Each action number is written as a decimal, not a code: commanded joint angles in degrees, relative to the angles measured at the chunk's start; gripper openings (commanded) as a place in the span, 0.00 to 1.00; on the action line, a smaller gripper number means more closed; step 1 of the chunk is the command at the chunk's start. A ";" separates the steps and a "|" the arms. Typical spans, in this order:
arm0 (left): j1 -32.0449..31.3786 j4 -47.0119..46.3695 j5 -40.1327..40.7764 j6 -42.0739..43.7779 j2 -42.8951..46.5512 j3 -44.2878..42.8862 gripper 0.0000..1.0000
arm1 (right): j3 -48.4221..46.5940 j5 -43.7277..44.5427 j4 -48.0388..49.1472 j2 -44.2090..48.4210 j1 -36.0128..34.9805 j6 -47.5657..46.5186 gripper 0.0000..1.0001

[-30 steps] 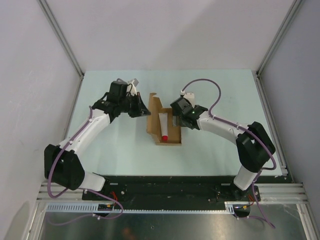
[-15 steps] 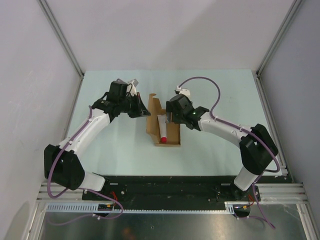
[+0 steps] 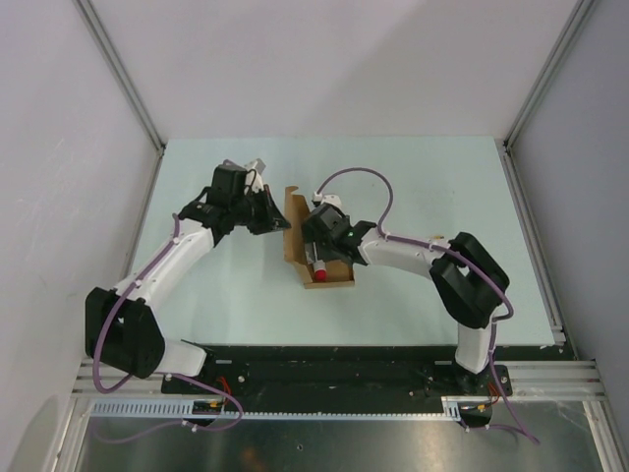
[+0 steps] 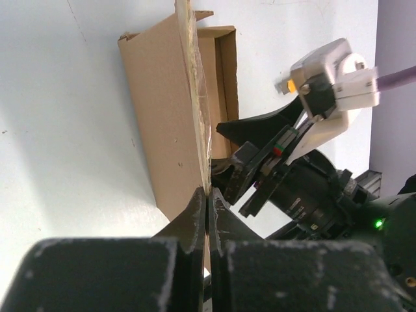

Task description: Unpack the express box

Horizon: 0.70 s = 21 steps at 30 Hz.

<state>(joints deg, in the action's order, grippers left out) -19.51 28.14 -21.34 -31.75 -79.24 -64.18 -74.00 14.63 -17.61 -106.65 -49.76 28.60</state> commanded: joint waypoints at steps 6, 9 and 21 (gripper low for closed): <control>0.52 1.57 0.78 0.54 2.25 2.04 0.00 | -5.63 5.14 -0.06 -5.23 -2.54 -3.82 0.68; 0.87 1.57 0.69 0.81 2.34 2.31 0.00 | -5.63 5.75 -0.59 -5.93 -2.80 -3.55 0.65; 3.60 1.48 0.25 3.97 1.02 2.31 0.00 | -5.63 7.25 -1.64 -8.84 -3.06 -3.73 0.51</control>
<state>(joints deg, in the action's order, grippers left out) -16.38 27.94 -21.12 -30.59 -78.32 -62.54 -77.52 19.86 -18.83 -114.10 -52.71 25.19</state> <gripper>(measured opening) 0.008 0.582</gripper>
